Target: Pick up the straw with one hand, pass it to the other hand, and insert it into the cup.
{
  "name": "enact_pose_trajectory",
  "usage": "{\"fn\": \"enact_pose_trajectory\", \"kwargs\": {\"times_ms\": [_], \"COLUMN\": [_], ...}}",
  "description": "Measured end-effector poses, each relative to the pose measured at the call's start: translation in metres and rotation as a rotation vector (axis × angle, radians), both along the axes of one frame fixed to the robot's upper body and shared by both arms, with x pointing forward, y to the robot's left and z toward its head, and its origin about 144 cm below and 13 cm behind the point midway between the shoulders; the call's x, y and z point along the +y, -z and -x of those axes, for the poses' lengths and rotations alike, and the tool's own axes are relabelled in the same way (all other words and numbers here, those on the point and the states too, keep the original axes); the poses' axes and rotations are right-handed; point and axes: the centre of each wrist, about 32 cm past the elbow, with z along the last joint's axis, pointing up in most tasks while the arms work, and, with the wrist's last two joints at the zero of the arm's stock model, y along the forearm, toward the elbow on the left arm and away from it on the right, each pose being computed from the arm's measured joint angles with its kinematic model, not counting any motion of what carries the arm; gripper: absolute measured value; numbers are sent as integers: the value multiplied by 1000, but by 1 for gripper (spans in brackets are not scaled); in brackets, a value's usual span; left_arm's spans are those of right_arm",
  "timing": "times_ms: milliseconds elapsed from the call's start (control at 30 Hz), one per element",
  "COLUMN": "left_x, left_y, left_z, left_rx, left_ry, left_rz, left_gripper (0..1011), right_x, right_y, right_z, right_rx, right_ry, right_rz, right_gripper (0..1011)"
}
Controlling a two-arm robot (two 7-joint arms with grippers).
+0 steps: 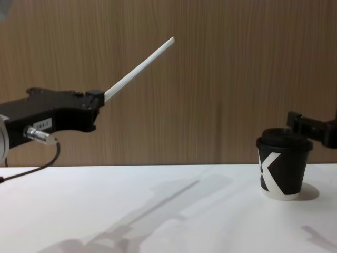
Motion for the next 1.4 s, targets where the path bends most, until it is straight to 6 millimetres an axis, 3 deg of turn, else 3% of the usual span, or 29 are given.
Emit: {"fn": "enact_pose_trajectory", "kwargs": {"times_ms": [467,1400], "left_x": [-4,-22], "left_y": [-14,-17], "left_z": [-9,-36], "left_rx": [-46,-65], "left_ry": [134,284], "left_rz": [-24,-10], "left_gripper": [0,0], "right_x": [0,0], "right_y": [0,0], "right_z": [0,0], "right_rx": [0,0], "right_ry": [0,0], "right_rz": [0,0], "right_gripper": [1001,1001]}}
